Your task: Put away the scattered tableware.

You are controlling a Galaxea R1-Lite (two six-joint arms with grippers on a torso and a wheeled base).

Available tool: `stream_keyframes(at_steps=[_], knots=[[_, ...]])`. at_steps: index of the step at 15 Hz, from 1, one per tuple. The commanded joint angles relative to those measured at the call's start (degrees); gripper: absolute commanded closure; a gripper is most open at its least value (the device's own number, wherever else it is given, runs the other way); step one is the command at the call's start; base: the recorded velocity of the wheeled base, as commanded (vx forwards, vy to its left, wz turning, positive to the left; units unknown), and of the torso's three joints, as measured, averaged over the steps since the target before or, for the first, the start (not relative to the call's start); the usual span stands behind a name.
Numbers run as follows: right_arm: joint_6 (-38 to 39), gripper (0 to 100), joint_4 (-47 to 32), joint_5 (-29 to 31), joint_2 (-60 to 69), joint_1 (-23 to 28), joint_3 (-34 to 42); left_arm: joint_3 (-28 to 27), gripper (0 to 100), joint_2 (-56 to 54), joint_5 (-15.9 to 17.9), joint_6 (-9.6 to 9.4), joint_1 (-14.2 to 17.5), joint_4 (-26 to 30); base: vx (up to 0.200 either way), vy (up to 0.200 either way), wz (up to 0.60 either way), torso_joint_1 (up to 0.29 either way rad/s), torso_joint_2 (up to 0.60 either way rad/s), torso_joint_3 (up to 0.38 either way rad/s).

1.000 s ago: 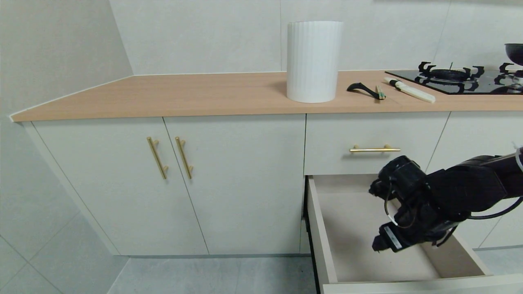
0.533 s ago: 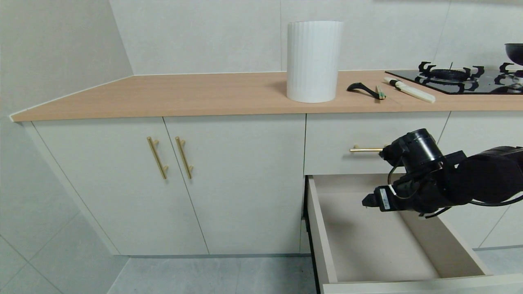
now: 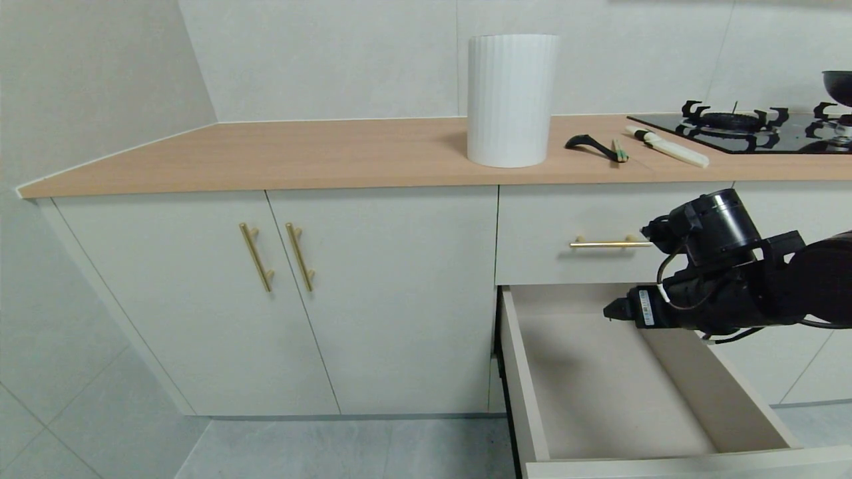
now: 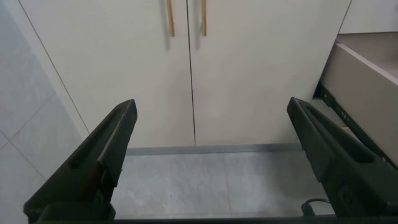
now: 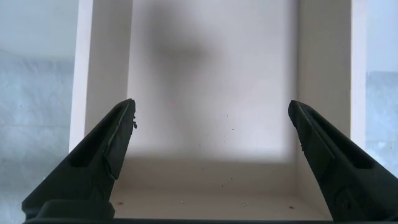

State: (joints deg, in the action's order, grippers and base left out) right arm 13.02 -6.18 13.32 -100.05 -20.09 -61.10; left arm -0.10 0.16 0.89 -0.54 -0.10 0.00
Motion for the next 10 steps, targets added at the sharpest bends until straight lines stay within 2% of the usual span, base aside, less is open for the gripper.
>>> stream_keyframes(at_steps=[1, 3, 6, 10], knots=[[0.0, 0, 0.0, 0.0, 0.6, 0.0, 0.0, 0.0, 0, 0.0, 0.0, 0.01, 0.0, 0.0, 0.000, 0.000, 0.00, 0.000, 0.00, 0.000], [0.0, 0, 0.0, 0.2, 1.3, 0.0, 0.0, 0.0, 0, 0.0, 0.0, 0.01, 0.0, 0.0, 0.000, 0.000, 0.00, 0.011, -0.03, -0.013], [0.0, 0, 0.0, 0.3, 1.3, 0.0, 0.0, 0.0, 0, 0.0, 0.0, 0.01, 0.0, 0.0, 0.000, 0.000, 0.00, 0.051, -0.23, -0.237], [0.0, 0, 0.0, 0.3, 0.9, 0.1, 0.0, 0.0, 0, 0.0, 0.0, 0.01, 0.0, 0.0, 0.000, 0.000, 0.00, 0.166, -0.47, -0.292]])
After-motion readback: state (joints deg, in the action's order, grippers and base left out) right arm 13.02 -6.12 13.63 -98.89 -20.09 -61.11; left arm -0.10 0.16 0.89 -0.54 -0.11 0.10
